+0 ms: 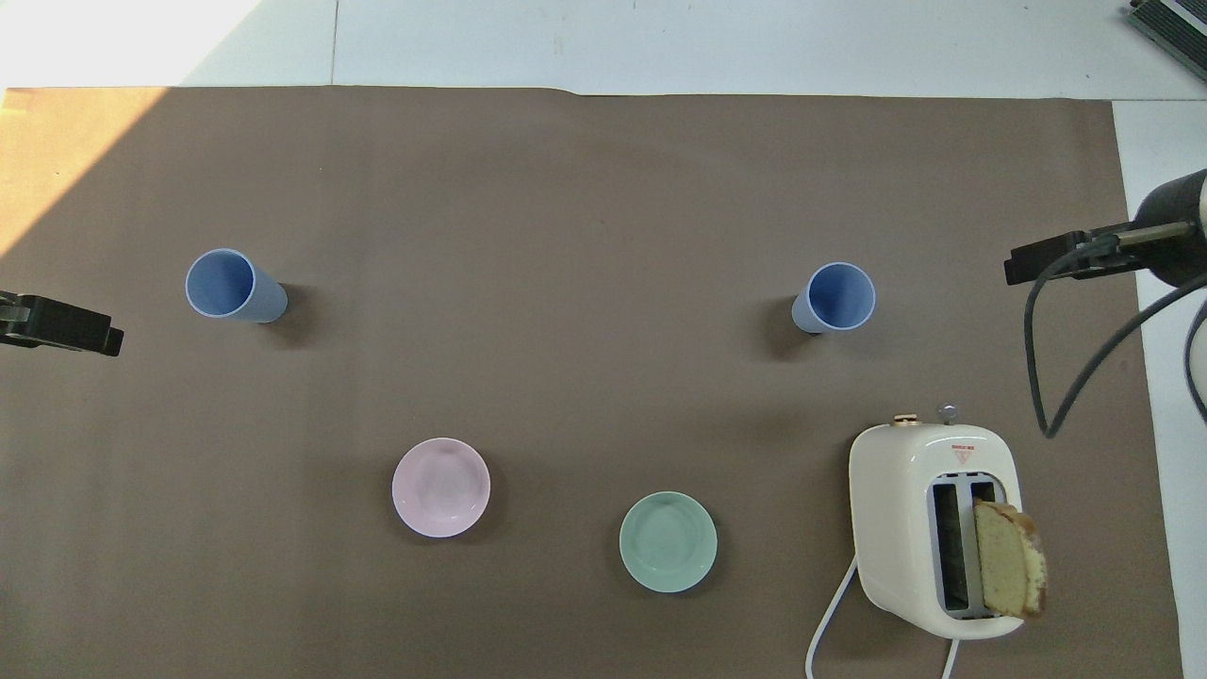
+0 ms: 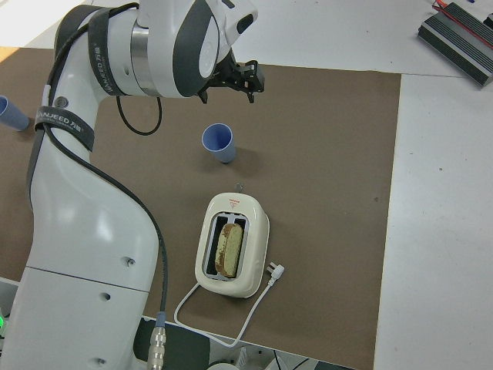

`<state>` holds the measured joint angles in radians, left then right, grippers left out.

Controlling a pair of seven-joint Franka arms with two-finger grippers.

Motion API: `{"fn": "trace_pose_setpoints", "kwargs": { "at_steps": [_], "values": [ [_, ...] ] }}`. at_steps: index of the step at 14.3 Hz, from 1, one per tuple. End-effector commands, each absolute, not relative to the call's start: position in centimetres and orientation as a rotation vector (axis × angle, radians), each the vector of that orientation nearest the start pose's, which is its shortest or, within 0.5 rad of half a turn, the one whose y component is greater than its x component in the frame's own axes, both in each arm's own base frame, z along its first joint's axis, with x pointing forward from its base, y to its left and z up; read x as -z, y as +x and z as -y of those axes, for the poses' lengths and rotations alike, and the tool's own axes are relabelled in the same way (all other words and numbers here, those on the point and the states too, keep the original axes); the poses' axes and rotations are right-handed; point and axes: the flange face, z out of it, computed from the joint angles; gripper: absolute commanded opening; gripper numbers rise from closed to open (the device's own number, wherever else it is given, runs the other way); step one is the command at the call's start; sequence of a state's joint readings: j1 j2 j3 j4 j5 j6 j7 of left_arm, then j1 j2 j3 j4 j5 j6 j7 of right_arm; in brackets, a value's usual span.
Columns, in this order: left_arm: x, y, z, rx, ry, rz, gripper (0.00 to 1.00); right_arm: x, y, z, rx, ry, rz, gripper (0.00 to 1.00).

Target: Stack blue cups with both arms

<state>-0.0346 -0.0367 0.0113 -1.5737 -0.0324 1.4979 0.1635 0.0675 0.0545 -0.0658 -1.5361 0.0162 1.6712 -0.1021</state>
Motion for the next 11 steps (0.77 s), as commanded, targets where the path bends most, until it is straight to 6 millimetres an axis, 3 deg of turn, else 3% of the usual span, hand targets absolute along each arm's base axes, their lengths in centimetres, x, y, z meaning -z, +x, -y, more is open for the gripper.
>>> {"fn": "trace_pose_setpoints", "kwargs": {
  "at_steps": [1, 11],
  "values": [
    [-63.82, 52.89, 1.37, -0.061, -3.146, -0.294, 1.00, -62.07, 57.92, -0.15, 0.121, -3.118, 0.127, 1.00],
    [-63.95, 52.98, 1.37, -0.047, -3.147, -0.282, 1.00, -62.14, 57.92, -0.15, 0.124, -3.118, 0.127, 1.00]
  ]
}}
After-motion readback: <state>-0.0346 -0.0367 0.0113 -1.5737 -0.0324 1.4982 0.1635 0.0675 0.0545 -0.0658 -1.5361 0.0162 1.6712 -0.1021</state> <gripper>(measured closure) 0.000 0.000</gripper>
